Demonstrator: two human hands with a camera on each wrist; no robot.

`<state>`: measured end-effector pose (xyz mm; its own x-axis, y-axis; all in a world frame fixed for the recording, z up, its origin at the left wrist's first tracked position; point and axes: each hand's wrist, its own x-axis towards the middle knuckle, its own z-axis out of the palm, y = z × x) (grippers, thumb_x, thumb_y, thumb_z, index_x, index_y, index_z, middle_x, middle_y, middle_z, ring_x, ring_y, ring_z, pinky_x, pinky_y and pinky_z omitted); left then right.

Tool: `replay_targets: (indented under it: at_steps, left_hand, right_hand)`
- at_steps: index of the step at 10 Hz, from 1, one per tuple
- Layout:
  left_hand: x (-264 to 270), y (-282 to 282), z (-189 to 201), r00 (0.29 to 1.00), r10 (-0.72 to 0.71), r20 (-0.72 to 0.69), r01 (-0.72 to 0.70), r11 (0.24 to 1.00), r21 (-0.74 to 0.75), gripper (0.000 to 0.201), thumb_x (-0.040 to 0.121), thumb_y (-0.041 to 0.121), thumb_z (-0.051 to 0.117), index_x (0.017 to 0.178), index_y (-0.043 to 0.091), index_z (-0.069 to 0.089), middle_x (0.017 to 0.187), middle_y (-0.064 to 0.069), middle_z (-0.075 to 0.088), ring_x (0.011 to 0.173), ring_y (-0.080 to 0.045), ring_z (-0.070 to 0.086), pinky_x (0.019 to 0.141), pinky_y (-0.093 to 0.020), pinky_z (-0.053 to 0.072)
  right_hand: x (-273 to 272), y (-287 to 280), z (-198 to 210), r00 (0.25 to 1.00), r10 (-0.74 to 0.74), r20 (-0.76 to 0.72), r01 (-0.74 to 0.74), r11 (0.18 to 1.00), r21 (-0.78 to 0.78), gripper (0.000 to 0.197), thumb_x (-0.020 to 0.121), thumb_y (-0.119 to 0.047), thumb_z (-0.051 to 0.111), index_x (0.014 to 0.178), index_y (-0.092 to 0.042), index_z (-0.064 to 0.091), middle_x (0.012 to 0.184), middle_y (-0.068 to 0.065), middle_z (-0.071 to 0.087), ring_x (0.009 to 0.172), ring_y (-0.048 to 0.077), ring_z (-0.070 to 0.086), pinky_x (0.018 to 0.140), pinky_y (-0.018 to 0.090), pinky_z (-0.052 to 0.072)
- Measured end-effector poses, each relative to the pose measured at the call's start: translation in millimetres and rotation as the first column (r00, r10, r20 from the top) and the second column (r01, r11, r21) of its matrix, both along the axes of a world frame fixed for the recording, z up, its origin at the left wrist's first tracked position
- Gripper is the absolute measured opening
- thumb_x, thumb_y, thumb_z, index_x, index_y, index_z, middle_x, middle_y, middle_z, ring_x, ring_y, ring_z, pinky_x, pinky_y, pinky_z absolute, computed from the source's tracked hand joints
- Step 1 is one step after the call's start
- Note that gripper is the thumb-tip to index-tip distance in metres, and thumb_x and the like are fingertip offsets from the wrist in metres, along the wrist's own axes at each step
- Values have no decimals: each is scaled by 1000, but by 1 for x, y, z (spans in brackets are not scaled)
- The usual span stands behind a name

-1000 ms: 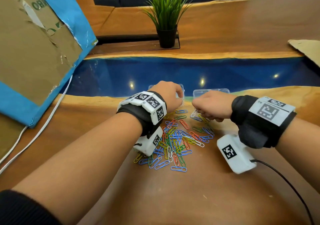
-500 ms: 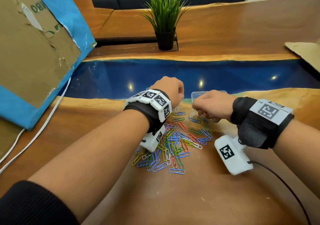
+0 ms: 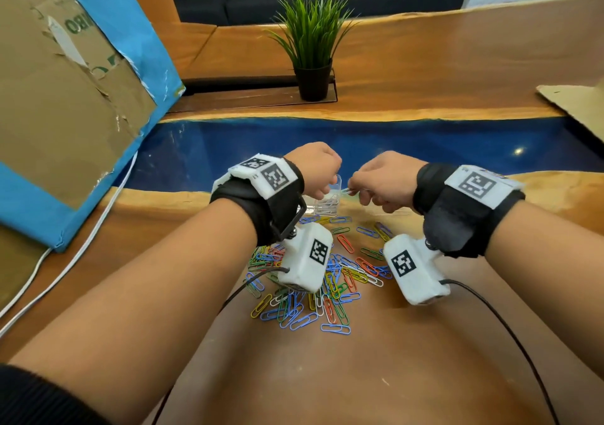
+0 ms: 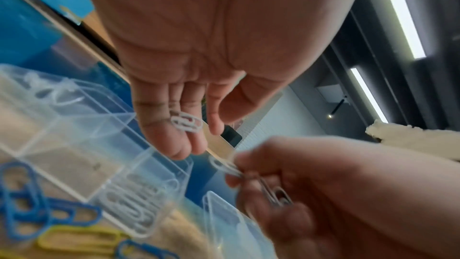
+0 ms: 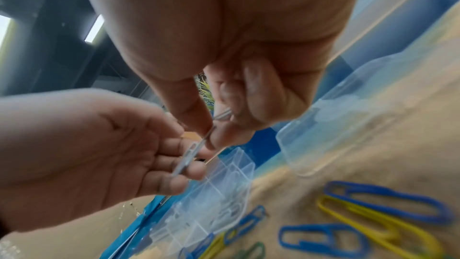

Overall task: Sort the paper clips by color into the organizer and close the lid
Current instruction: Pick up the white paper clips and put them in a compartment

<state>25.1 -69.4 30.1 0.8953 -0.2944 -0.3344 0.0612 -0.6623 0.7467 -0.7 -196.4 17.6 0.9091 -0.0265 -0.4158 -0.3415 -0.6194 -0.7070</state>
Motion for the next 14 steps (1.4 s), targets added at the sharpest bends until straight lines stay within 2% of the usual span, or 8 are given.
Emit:
replay_targets:
  at_steps: [1, 2, 3, 5, 7, 9, 11, 14]
  left_hand:
    - [1, -3, -5, 1000, 20, 11, -21, 998, 62, 16, 94, 8, 45, 103, 7, 58, 111, -15, 57, 102, -25, 57, 94, -41, 49]
    - [0, -2, -6, 999, 26, 36, -26, 999, 21, 28, 96, 9, 38, 70, 19, 46, 102, -13, 51, 96, -23, 51, 98, -48, 46]
    - [-5, 1, -3, 997, 80, 11, -79, 996, -47, 31, 95, 8, 36, 68, 21, 41, 103, -14, 50, 97, -22, 48, 100, -49, 44]
    - [-3, 20, -4, 992, 123, 14, -121, 988, -91, 32, 95, 12, 35, 118, 0, 53, 121, -18, 58, 110, -33, 58, 100, -48, 44]
    - [-2, 40, -10, 983, 168, 72, -161, 983, -88, 26, 93, 17, 36, 108, 20, 56, 96, 0, 60, 86, -19, 54, 88, -39, 49]
    - [1, 58, -18, 978, 115, 175, -123, 992, 35, 20, 90, 15, 42, 98, 26, 57, 79, 12, 50, 89, -15, 51, 94, -38, 49]
    - [-1, 62, -23, 981, 56, 188, -72, 994, 77, 20, 90, 21, 43, 101, 24, 59, 83, 12, 52, 95, -18, 57, 95, -36, 48]
    - [-6, 65, -26, 977, 29, 209, -36, 999, 32, 18, 91, 21, 44, 101, 27, 58, 85, 12, 55, 101, -18, 60, 96, -39, 49]
  right_hand:
    - [8, 8, 3, 999, 35, 32, -31, 993, -110, 22, 87, -21, 56, 70, -8, 64, 58, 0, 54, 50, 21, 37, 47, 25, 33]
    - [13, 17, 2, 998, 54, 34, -44, 972, -232, 27, 88, -24, 56, 90, -2, 73, 66, 2, 59, 48, 19, 41, 47, 24, 37]
    - [18, 22, 0, 997, 72, 8, -66, 956, -286, 29, 88, -28, 56, 90, -4, 72, 76, 5, 63, 47, 17, 44, 52, 24, 40]
    - [28, 28, 4, 1000, -21, -1, 21, 999, -40, 19, 89, -16, 57, 96, 0, 64, 75, 9, 64, 58, 17, 60, 62, 27, 57]
    - [34, 32, 4, 998, -19, 56, 18, 1000, 9, 29, 81, -6, 64, 109, 2, 63, 94, 14, 63, 76, 23, 64, 66, 30, 58]
    - [24, 32, 5, 990, 55, 131, -36, 989, -144, 22, 83, -4, 57, 101, -6, 70, 81, 8, 67, 69, 23, 66, 64, 33, 58]
    - [9, 34, -3, 951, 297, 84, -204, 808, -553, 31, 89, -11, 45, 102, -15, 73, 107, 5, 69, 94, 24, 63, 81, 30, 53]
    - [5, 22, 10, 938, 307, 163, -182, 833, -523, 34, 88, -7, 44, 98, -25, 71, 93, -3, 58, 85, 18, 54, 72, 26, 42]
